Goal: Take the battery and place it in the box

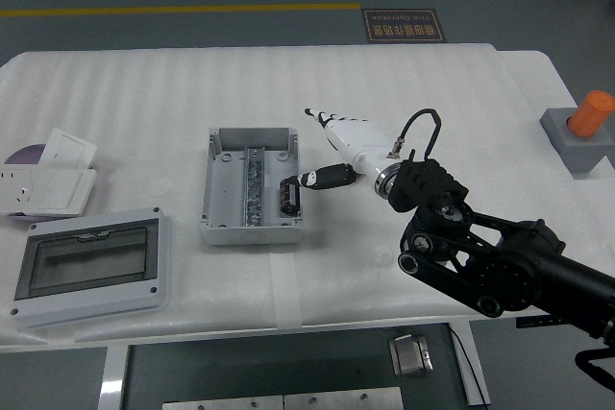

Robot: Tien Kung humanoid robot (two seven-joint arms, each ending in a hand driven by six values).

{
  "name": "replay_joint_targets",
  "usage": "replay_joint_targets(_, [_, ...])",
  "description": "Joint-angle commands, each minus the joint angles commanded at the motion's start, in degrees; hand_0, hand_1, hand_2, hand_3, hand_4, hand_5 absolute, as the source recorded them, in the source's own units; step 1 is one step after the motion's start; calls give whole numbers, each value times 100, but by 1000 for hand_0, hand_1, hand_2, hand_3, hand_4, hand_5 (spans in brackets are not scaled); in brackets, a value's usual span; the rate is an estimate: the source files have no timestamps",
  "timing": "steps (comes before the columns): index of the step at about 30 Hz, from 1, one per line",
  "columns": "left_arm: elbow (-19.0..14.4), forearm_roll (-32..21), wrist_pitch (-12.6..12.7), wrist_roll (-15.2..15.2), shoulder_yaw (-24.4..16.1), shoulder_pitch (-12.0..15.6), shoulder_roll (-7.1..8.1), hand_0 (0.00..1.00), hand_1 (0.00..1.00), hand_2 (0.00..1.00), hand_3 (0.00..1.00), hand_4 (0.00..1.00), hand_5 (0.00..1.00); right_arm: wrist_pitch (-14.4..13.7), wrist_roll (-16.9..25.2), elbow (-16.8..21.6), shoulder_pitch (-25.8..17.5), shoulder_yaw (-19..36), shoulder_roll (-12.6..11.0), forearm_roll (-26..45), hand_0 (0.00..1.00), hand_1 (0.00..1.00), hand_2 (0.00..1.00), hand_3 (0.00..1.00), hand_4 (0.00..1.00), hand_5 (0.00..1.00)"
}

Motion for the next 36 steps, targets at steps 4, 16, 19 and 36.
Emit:
replay_joint_targets(4, [0, -15, 2, -7, 21, -3, 3, 658, 672, 532, 585, 623, 413, 93, -234, -295, -65, 85, 78, -68, 778, 844, 918, 998, 998, 606])
replay_joint_targets(16, [0, -128, 12, -98, 120, -28, 9, 658, 673, 527, 582, 597, 392, 183, -331, -946, 18, -193, 301, -57, 771, 833, 918, 998, 979, 609])
replay_joint_targets(19, [0, -137, 16, -122, 121, -26, 7, 658, 673, 527, 582, 597, 392, 177, -312, -1041, 48, -194, 268, -66, 771, 833, 918, 998, 979, 609])
replay_joint_targets(36, [0, -226, 14, -247, 167, -23, 0, 656, 671, 530, 583, 582, 383, 24, -259, -1279, 60, -342, 263, 64, 742, 786, 847, 993, 960, 630])
